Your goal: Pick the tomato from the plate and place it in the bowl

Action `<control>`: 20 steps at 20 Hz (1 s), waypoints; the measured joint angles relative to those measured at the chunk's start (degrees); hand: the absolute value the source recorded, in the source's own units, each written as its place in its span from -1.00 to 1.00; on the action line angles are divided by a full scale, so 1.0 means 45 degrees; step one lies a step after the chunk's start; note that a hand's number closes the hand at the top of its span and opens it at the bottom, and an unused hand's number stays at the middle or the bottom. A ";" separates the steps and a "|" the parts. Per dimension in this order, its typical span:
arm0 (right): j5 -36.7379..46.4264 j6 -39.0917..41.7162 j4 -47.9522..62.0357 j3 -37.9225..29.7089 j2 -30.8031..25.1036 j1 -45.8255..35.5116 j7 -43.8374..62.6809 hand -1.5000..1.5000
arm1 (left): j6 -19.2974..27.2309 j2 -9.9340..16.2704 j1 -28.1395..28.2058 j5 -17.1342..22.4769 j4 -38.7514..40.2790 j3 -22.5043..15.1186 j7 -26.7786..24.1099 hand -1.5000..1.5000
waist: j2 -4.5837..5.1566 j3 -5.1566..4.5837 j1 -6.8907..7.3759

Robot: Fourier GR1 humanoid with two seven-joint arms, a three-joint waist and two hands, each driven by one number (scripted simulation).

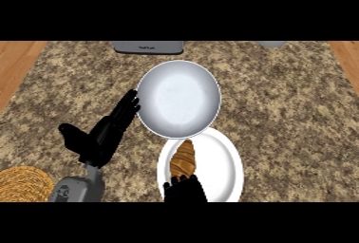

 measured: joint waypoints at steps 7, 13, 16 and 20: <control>-0.0213 -0.1101 -0.0374 0.2093 -0.0549 -0.1817 0.2697 1.00 | 0.0098 -0.0027 0.0178 -0.0029 -0.0136 0.0057 0.0002 0.00 | -0.0048 0.0018 -0.0168; 0.1255 -0.1555 -0.0503 0.2790 -0.0912 -0.3039 0.3470 1.00 | 0.0102 0.0002 0.0165 0.0050 -0.0032 0.0191 0.0053 0.00 | -0.0113 0.0013 -0.0296; 0.1887 -0.1691 -0.0568 0.2901 -0.0983 -0.3330 0.3672 1.00 | 0.0081 0.0006 0.0213 0.0032 -0.0068 0.0165 0.0022 0.00 | -0.0112 0.0013 -0.0283; 0.2514 -0.1969 -0.0645 0.2932 -0.1026 -0.3525 0.3840 1.00 | 0.0112 -0.0005 0.0148 -0.0011 -0.0091 0.0147 0.0052 0.00 | -0.0073 0.0018 -0.0264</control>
